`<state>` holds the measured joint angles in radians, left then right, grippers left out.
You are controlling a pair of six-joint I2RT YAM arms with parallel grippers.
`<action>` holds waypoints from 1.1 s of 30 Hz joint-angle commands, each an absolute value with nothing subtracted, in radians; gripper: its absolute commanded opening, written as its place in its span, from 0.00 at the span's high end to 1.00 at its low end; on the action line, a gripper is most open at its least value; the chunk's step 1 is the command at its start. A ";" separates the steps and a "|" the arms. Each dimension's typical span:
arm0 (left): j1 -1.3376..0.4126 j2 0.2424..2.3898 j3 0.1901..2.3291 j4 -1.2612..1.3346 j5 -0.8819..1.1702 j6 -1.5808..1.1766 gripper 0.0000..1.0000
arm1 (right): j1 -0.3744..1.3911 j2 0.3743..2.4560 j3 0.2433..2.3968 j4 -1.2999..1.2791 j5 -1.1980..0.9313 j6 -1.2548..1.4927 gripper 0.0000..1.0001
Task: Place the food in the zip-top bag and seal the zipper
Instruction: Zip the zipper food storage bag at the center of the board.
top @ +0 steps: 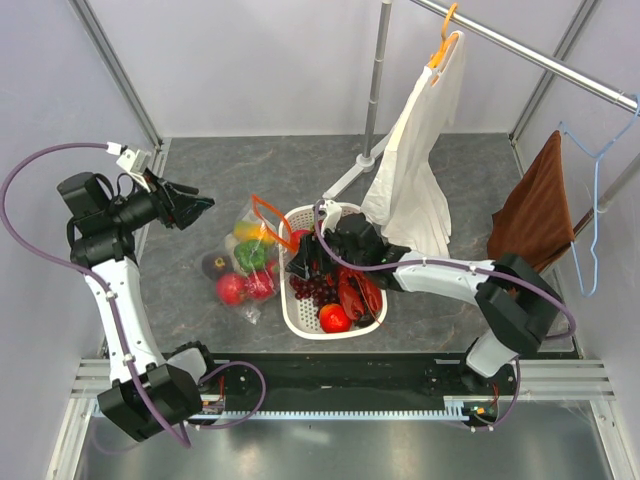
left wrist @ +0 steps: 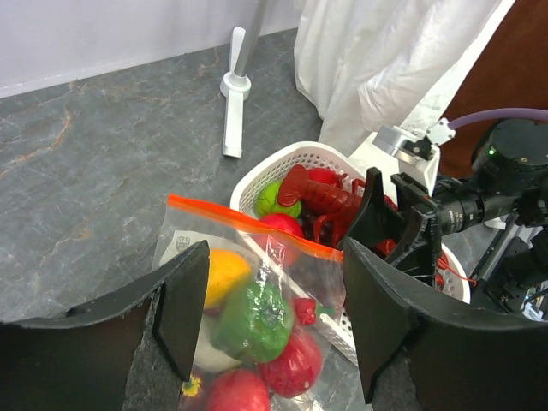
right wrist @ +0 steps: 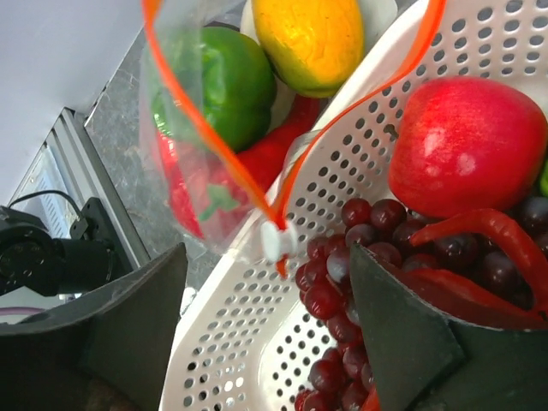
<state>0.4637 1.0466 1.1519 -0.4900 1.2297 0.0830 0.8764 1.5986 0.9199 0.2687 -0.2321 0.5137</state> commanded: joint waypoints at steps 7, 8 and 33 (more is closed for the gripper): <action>0.459 0.994 1.086 -0.387 1.212 0.100 0.34 | 0.848 1.713 1.025 0.414 -0.281 0.540 0.64; 0.459 0.994 1.086 -0.390 1.212 0.101 0.35 | 0.848 1.715 1.041 0.416 -0.300 0.526 0.82; 0.445 0.735 1.051 -1.353 1.288 1.669 0.16 | 0.884 1.648 1.417 -0.109 -0.742 -0.391 1.00</action>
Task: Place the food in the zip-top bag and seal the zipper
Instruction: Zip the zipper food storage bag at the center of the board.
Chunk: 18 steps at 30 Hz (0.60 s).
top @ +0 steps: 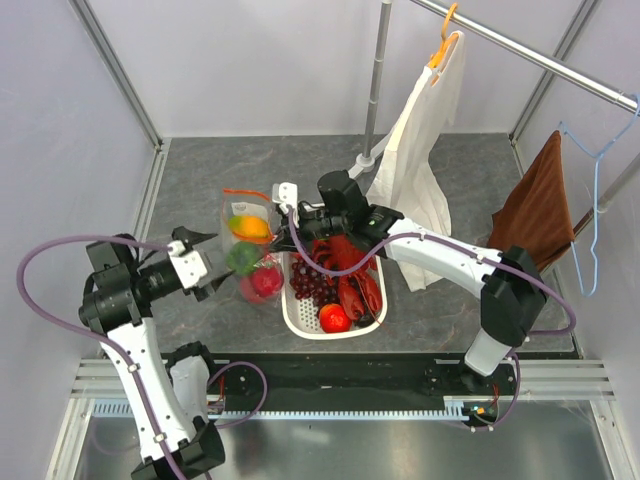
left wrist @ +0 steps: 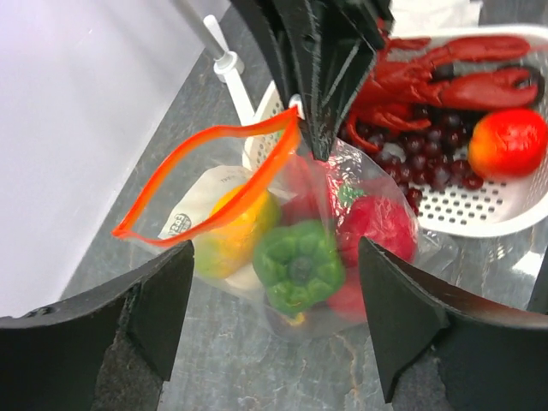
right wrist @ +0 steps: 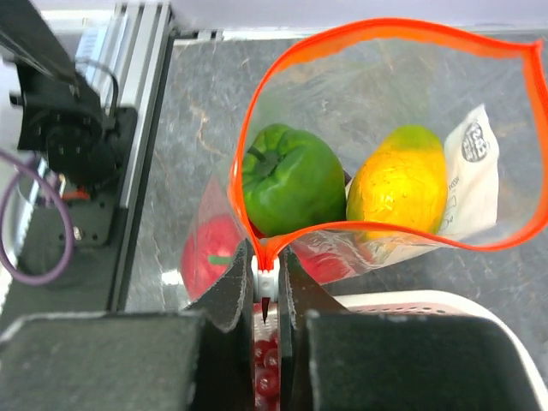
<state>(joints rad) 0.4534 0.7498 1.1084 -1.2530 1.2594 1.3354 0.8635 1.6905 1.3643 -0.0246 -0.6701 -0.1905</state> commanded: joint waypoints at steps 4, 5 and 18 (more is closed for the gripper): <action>0.411 0.745 1.019 -1.351 1.285 1.758 0.11 | 0.923 1.641 1.402 -0.155 -0.732 -0.500 1.00; 0.402 0.756 1.022 -1.350 1.284 1.766 0.11 | 0.937 1.635 1.387 -0.156 -0.726 -0.521 1.00; 0.088 0.966 1.089 -1.092 1.140 1.623 0.14 | 0.973 1.600 1.344 -0.192 -0.703 -0.603 1.00</action>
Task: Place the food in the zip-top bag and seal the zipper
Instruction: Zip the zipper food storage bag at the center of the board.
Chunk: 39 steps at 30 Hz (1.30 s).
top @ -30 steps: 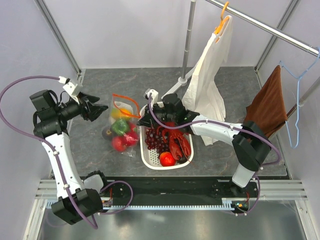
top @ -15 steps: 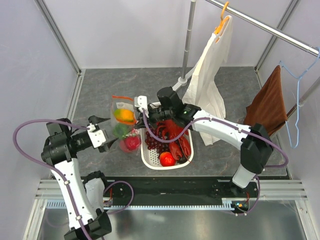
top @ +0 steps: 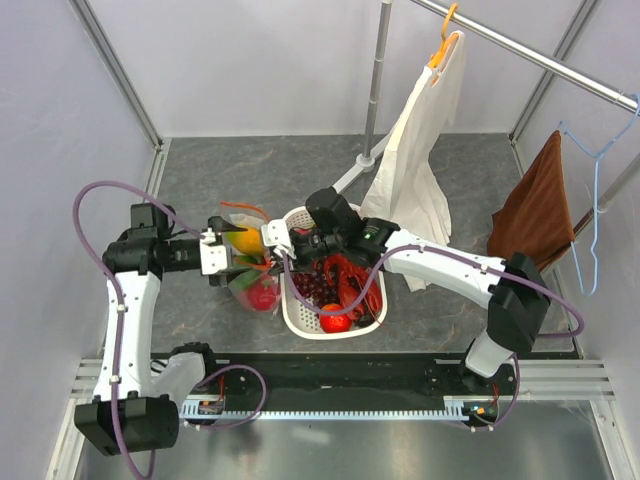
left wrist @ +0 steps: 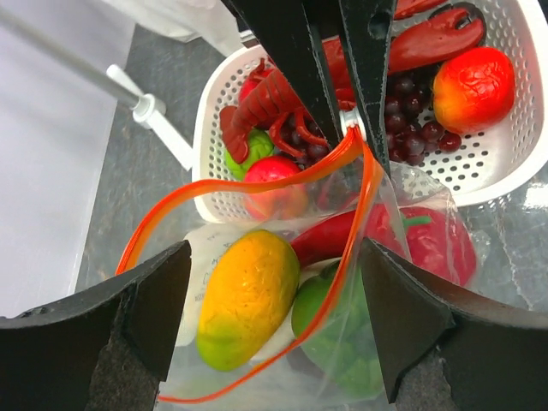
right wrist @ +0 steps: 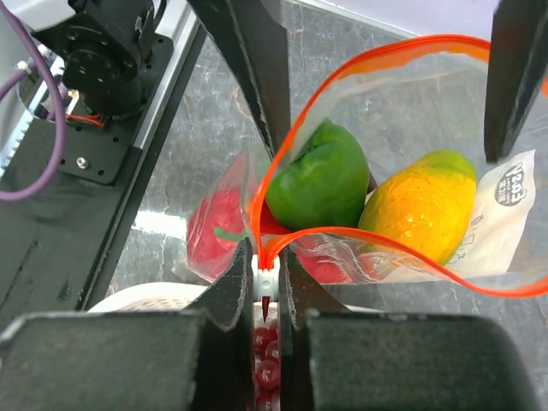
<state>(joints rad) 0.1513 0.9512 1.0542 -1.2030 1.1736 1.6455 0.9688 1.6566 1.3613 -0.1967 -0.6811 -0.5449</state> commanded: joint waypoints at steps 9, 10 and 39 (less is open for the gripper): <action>-0.047 0.994 1.085 -1.040 1.091 1.789 0.16 | 0.997 1.569 1.289 -0.222 -0.689 -0.698 1.00; -0.067 0.997 1.086 -1.054 1.088 1.827 0.16 | 0.999 1.569 1.289 -0.227 -0.689 -0.716 1.00; -0.307 1.038 0.986 -1.114 0.937 1.970 0.83 | 1.009 1.536 1.256 -0.249 -0.664 -0.810 1.00</action>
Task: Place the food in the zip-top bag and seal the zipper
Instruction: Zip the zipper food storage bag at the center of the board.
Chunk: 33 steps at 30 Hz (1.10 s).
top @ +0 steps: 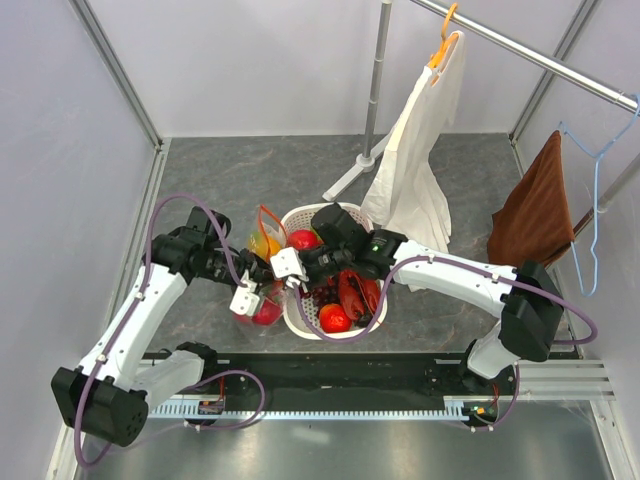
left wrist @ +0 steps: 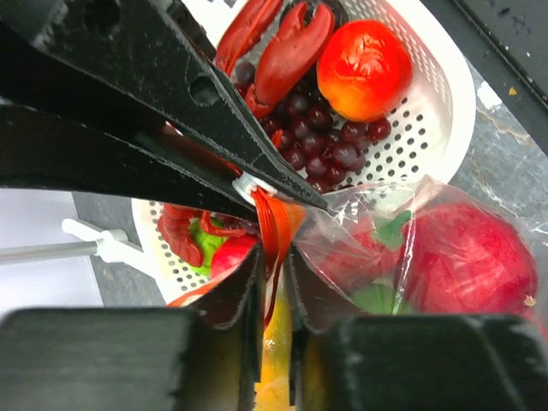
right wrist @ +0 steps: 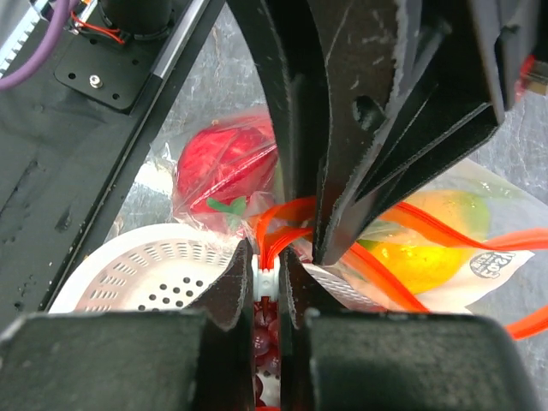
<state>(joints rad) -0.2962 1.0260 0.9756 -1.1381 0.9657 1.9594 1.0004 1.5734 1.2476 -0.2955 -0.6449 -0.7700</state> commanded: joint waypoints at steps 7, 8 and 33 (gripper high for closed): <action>-0.279 0.994 0.999 -0.937 0.888 1.499 0.98 | 0.985 1.536 1.253 -0.149 -0.620 -0.595 0.66; -0.266 0.988 1.008 -0.927 0.899 1.465 0.98 | 0.964 1.532 1.238 -0.126 -0.621 -0.545 0.64; -0.087 0.719 0.910 -0.684 0.805 0.851 0.98 | 0.842 1.612 1.216 0.382 -0.851 0.162 0.46</action>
